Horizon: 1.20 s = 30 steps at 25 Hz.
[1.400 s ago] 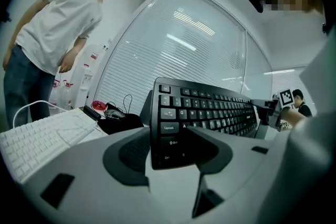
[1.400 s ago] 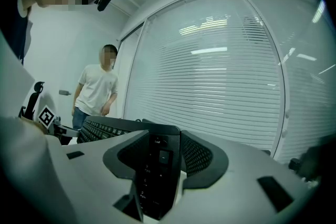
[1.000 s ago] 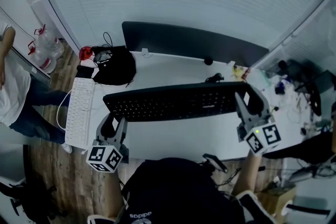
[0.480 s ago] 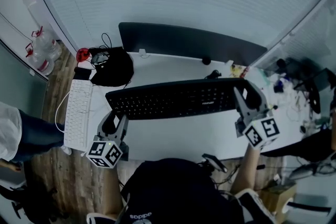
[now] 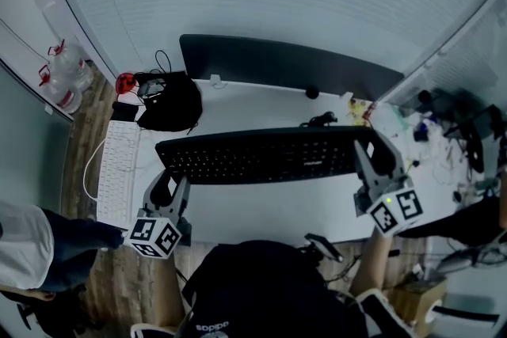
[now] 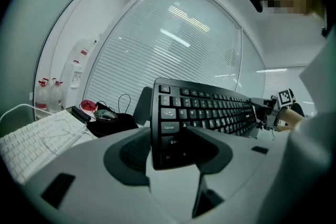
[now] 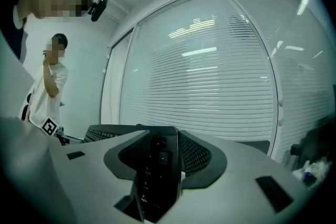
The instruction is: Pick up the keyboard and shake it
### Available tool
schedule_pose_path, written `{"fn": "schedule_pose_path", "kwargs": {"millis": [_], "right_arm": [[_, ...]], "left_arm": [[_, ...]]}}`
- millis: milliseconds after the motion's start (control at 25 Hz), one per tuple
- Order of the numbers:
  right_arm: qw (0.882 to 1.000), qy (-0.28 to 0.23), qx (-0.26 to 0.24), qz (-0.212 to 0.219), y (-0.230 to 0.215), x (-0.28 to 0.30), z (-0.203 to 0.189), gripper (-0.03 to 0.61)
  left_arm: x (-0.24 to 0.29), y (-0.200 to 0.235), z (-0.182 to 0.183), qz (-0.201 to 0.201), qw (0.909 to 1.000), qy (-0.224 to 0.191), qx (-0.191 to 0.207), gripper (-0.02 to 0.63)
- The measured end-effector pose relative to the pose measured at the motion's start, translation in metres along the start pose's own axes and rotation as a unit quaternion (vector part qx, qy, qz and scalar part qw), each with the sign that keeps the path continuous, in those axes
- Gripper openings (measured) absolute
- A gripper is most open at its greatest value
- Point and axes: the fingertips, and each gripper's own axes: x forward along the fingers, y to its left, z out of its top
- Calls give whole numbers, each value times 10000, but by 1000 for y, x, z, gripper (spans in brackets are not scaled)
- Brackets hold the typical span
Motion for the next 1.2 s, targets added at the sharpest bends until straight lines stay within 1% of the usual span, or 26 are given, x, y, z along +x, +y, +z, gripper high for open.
{"fn": "schedule_pose_path", "kwargs": {"millis": [80,200,360,520,680,840,1000,1080,1200], "right_arm": [[9999,-63,84,37,-3,1,0,160],[9999,-3,106,-13,-8,12,-4,160],[9999,-50,123,-22,-7,-1,-4,160],[9999,-49,130,-54,-14,10,-2,160],[9997,-107,206,-23,-9,-12,-4,160],[9998,-130,160,-70,-20,11,-2,160],[9994,-125,298,-80,-13,-7,-4,160],[9995,-96,268,-103,-19,-2,-8,160],[9997,-61,176,-128,-22,8,-5,160]], "left_arm": [[4,1,1,-57,10000,4,12,201],[13,2,0,-32,10000,36,29,201],[9,-2,2,-152,9999,-24,56,201],[20,0,4,-139,9999,37,94,201],[7,-5,9,-229,9996,-48,161,201],[25,-1,8,-194,9997,-5,162,201],[12,-5,11,-301,9993,-24,205,200],[17,-4,10,-328,9992,7,211,201],[26,-5,7,-264,9995,84,176,201]]}}
